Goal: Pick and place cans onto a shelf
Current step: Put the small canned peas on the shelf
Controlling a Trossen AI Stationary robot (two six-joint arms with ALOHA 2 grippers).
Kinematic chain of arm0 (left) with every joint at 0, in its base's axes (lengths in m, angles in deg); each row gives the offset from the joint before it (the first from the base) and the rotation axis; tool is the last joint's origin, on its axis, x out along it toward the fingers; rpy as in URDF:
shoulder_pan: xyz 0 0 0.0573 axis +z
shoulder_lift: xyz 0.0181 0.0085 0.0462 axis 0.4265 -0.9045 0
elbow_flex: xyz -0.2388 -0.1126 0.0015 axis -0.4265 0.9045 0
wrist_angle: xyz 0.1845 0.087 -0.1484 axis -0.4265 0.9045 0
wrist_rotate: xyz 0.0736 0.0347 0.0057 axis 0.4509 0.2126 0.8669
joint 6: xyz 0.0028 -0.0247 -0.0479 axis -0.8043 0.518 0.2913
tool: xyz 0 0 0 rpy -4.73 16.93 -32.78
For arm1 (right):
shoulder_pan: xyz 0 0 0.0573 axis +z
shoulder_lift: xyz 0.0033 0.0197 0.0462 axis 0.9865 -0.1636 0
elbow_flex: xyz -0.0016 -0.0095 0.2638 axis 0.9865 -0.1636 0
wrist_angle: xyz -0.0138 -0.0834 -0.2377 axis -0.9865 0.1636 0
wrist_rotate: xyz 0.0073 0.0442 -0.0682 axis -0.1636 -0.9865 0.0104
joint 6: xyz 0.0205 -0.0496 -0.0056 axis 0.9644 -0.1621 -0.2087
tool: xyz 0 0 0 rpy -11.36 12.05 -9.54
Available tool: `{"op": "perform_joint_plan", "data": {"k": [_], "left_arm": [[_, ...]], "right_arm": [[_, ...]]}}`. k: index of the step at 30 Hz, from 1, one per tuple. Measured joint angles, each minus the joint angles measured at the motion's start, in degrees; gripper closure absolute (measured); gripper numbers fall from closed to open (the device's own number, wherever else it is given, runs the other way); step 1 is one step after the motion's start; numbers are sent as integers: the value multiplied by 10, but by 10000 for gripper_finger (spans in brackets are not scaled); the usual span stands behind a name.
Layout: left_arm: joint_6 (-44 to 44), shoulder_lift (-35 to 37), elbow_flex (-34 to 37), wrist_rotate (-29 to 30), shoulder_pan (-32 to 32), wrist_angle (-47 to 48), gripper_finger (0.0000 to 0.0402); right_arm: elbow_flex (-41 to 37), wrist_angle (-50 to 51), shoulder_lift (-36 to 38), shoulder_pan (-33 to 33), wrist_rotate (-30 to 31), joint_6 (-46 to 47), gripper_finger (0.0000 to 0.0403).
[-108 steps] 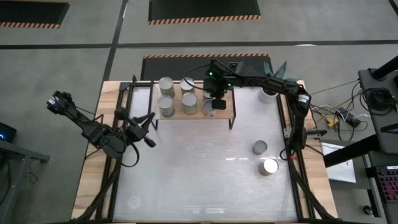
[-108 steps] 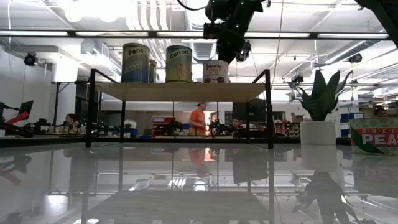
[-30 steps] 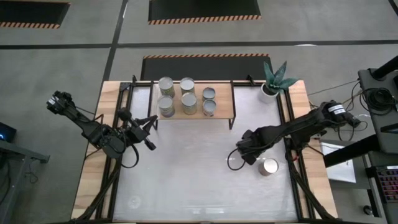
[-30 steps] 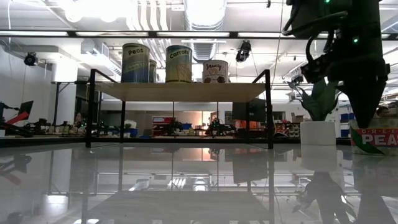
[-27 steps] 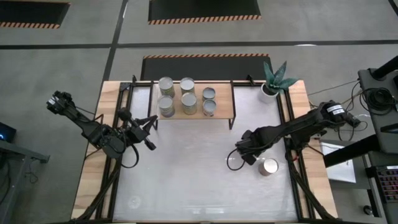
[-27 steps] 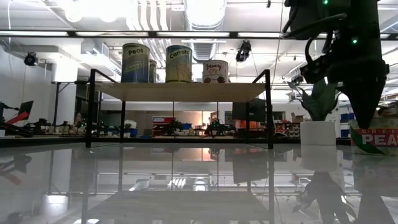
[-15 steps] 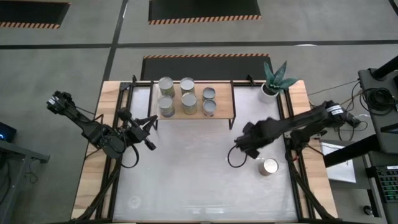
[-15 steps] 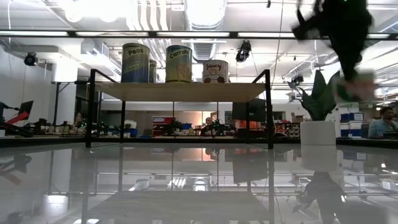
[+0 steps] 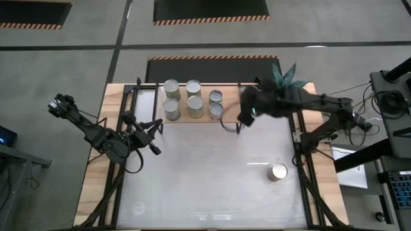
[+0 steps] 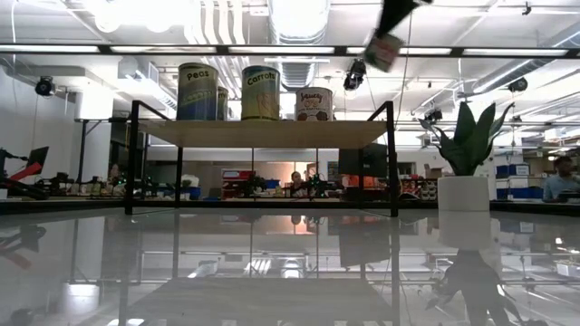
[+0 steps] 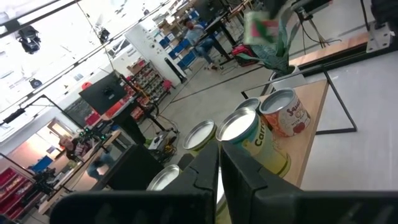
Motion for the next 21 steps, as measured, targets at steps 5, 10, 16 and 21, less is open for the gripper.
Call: {"op": "perform_joint_plan", "data": {"k": [5,10,16,21], "left_arm": [[-1,0,0,0,0,0,402],[-1,0,0,0,0,0,402],[-1,0,0,0,0,0,402],[-1,0,0,0,0,1,402]], "right_arm": [[24,-115,-22,-92,-127,-188,394],[57,-158,-72,-185,-236,-278,394],[127,-117,-165,-245,-290,-380,394],[186,-29,-237,-255,-319,-421,394]]}}
